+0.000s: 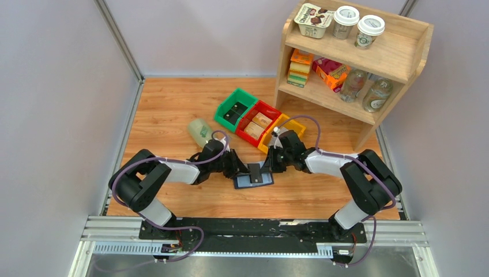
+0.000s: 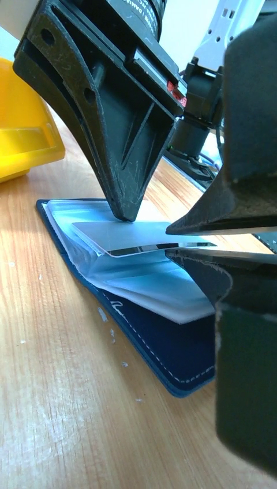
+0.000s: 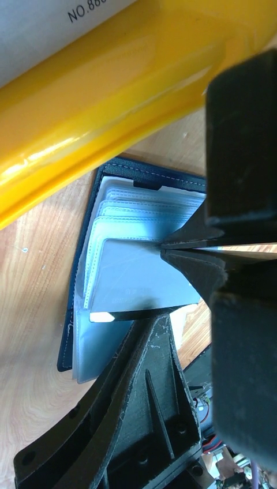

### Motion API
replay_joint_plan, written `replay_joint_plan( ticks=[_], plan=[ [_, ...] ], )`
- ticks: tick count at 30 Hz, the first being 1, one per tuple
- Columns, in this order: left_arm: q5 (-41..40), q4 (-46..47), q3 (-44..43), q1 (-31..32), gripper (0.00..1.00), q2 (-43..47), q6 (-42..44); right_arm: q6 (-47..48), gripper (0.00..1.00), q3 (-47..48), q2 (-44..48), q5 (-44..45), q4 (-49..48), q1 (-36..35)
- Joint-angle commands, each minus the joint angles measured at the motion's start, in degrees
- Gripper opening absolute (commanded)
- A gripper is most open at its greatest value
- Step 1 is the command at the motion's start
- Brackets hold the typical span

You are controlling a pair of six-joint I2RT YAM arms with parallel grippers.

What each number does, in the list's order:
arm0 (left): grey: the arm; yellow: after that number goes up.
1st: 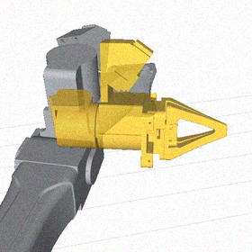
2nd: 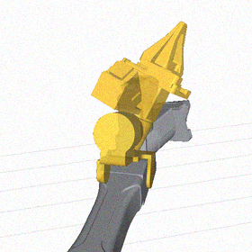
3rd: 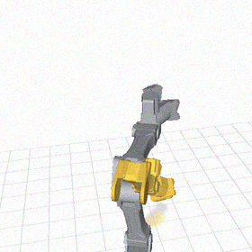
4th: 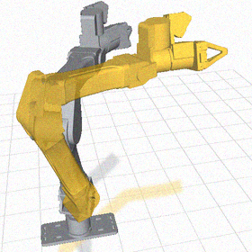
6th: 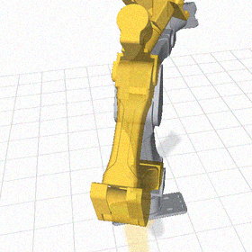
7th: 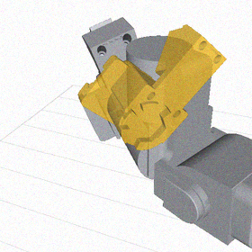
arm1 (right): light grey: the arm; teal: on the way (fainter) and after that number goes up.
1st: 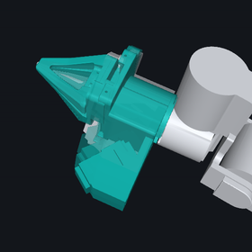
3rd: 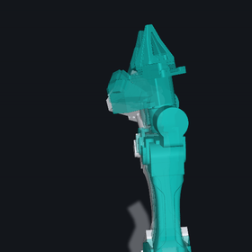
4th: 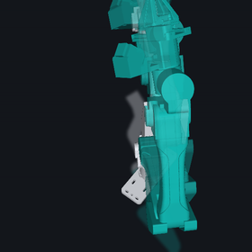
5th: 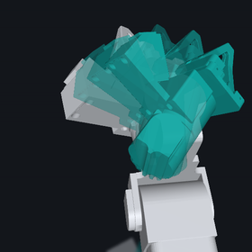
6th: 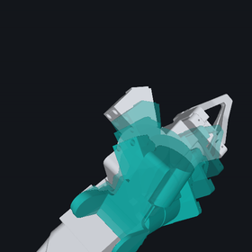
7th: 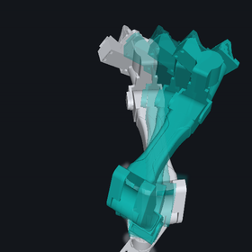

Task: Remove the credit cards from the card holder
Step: Remove the credit card from the card holder.

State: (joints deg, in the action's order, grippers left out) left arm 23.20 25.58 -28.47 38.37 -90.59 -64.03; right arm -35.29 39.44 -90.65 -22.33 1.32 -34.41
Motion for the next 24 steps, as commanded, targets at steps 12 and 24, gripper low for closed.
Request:
replay_joint_plan(
  ticks=[12,24],
  plan=[
    [1.5,11.06,0.34,0.83,0.27,-1.69,-1.45,0.92,0.06,-2.53,-3.39,2.46,0.35,0.58],
    [0.79,10.81,0.78,1.01,0.0,-0.21,-1.1,0.92,0.05,-3.32,-5.23,3.08,0.08,0.93]
  ],
)
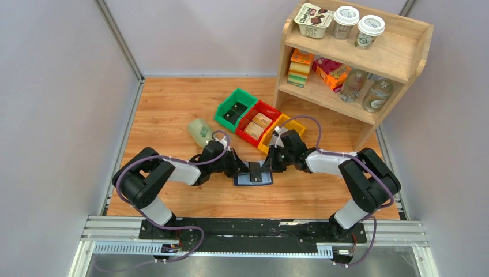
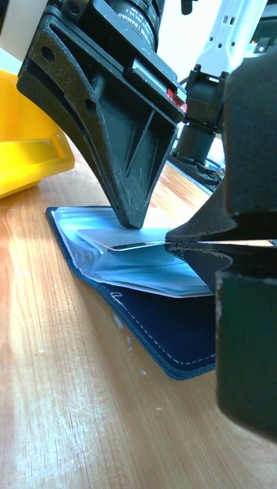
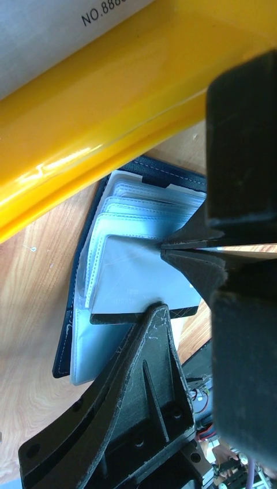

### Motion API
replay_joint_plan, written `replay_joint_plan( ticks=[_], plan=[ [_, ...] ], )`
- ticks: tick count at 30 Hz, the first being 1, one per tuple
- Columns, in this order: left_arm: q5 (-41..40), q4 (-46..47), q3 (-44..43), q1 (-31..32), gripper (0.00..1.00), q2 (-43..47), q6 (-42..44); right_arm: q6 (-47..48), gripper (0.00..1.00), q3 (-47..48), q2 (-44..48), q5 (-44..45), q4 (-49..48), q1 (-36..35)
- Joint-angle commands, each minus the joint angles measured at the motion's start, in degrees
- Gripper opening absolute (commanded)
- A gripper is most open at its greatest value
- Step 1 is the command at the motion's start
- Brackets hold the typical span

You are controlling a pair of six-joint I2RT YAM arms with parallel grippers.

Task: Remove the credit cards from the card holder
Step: Remove the credit card from the card holder.

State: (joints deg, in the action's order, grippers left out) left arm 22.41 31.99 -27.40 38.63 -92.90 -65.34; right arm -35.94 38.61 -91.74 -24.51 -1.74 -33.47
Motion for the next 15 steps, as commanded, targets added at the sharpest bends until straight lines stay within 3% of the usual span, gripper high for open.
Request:
replay_joint_plan(
  ticks=[1,15],
  plan=[
    [1.58,4.05,-0.2,0.74,0.0,2.37,0.3,1.67,0.04,-2.75,-4.49,5.53,3.23,0.07],
    [-2.46,-10.09,0.15,0.48,0.0,10.54,4.43,1.84,0.01,-4.33,-8.8,8.34,4.2,1.39]
  ],
)
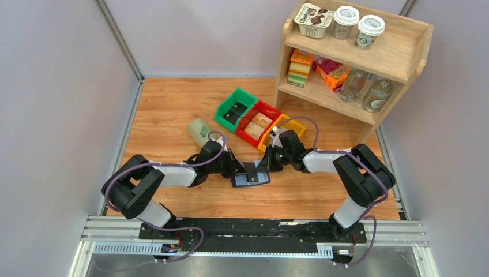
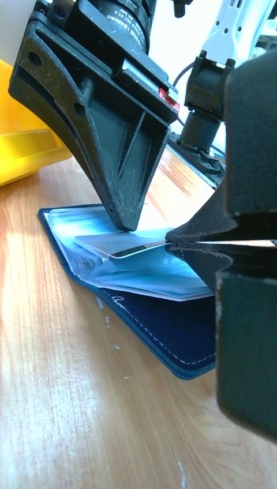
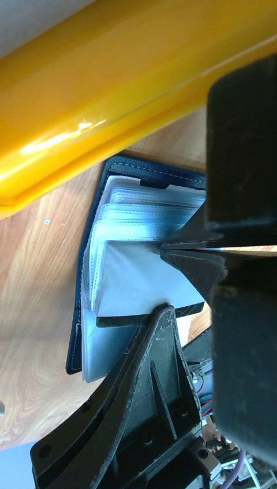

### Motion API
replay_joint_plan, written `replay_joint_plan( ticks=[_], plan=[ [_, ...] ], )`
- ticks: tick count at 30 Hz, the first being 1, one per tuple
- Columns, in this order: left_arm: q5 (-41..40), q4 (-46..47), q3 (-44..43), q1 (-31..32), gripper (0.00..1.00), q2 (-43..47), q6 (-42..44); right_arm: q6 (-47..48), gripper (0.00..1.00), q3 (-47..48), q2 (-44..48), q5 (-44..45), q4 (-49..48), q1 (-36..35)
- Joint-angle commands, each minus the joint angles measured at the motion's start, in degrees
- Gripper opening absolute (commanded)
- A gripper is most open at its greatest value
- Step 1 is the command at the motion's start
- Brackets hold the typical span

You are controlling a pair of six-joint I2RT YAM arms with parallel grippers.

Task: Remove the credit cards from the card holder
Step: Remove the credit card from the card holder.

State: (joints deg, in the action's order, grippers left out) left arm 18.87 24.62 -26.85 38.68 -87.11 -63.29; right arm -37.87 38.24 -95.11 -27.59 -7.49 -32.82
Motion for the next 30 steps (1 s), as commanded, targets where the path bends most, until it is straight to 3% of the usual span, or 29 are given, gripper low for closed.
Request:
replay_joint_plan(
  ticks=[1,17,30],
  plan=[
    [0.29,-4.3,-0.39,0.44,0.0,5.11,2.64,3.77,0.01,-4.05,-5.61,11.77,10.03,0.74],
    [-1.12,-11.61,2.77,-1.58,0.0,11.52,3.69,3.77,0.0,-3.7,-5.97,11.51,10.56,1.18],
    [-5.78,-37.27,-6.18,-2.55,0.0,26.11,23.0,5.43,0.05,1.92,2.72,7.12,14.6,1.18]
  ],
)
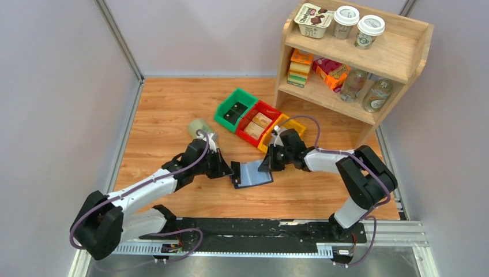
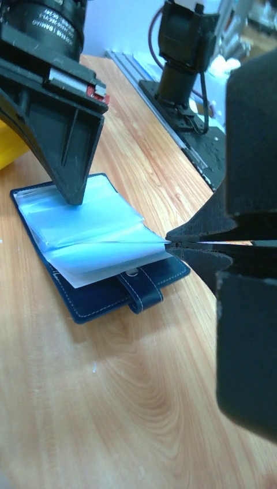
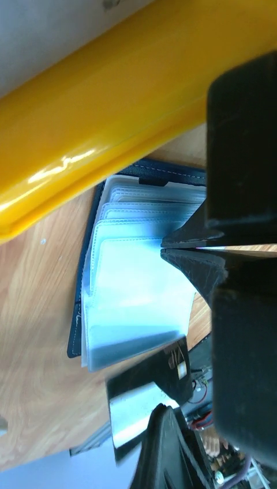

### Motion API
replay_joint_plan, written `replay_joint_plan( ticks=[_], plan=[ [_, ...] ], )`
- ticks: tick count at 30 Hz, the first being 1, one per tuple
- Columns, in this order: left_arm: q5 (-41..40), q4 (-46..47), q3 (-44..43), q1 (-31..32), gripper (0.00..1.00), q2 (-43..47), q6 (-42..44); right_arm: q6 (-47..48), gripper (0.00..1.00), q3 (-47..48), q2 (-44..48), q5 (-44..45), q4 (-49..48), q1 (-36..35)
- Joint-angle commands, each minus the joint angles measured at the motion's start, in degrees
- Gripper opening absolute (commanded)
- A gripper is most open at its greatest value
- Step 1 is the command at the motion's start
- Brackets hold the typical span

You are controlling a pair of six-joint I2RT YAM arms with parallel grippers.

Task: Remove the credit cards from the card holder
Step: Remove the credit card from the card holder.

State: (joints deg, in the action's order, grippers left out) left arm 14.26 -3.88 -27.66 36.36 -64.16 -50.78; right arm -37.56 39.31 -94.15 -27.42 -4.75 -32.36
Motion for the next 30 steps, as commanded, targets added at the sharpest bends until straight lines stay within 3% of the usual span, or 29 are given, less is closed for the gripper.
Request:
replay_joint_plan(
  ticks=[1,3,11,15,19,24,28,30],
  plan=[
    [-0.99,-11.21,-7.21,-0.32,0.0,3.6,12.27,5.48,0.07,1.81,3.43,6.33,12.48,0.63],
    [-0.03,-15.34,-11.25,-0.41,0.0,3.87,21.03,6.97,0.13,3.75,6.94,5.1,14.15,0.72],
    [11.57,-30.81,-26.28,-0.41,0.0,3.08,46.53,25.15,0.64,12.36,25.31,-4.47,22.76,0.63],
    [17.28,-38.46,-32.71,-0.41,0.0,2.02,55.5,34.64,0.83,15.79,31.3,-10.44,25.58,0.37],
    [23.17,-45.32,-38.78,-0.24,0.0,0.71,62.19,42.38,0.86,19.65,31.49,-18.35,28.47,-0.25],
    [24.5,-51.13,-45.28,1.25,0.0,-1.31,65.81,44.94,0.9,27.21,26.57,-26.01,33.41,-1.39],
    [25.81,-52.02,-47.4,1.52,0.0,-1.58,67.48,48.63,0.88,29.85,23.49,-23.21,33.93,-5.69],
    [26.34,-52.19,-48.01,1.52,0.0,-1.49,68.27,48.55,0.82,31.0,21.56,-23.73,33.67,-6.92]
  ],
)
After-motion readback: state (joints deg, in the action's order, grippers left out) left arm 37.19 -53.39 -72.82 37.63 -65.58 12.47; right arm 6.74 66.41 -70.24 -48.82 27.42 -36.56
